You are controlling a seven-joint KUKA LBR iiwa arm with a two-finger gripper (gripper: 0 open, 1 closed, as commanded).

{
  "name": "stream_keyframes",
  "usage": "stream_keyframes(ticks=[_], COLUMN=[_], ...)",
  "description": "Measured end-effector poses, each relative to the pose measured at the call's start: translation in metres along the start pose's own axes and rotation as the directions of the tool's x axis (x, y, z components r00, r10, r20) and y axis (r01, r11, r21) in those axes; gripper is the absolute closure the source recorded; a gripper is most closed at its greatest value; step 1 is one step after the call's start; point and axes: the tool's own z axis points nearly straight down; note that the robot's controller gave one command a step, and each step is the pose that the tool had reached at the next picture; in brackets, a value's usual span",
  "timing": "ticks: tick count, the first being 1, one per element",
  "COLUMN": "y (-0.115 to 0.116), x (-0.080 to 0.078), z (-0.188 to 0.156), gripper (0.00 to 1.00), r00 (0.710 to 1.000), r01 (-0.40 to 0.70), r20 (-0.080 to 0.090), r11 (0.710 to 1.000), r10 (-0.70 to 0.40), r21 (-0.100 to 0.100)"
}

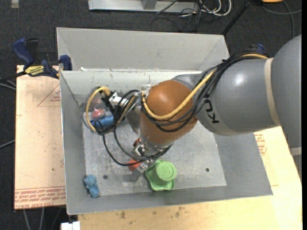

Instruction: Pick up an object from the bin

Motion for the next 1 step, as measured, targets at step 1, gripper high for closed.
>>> stream_keyframes(ticks=[1], y=[0.0737], x=[0.0305], z=[-0.0068], gripper=[0.0], r00=[0.999], r01=[0.034], r20=[-0.004], r11=[0.999], r10=[-0.034], r21=[0.002])
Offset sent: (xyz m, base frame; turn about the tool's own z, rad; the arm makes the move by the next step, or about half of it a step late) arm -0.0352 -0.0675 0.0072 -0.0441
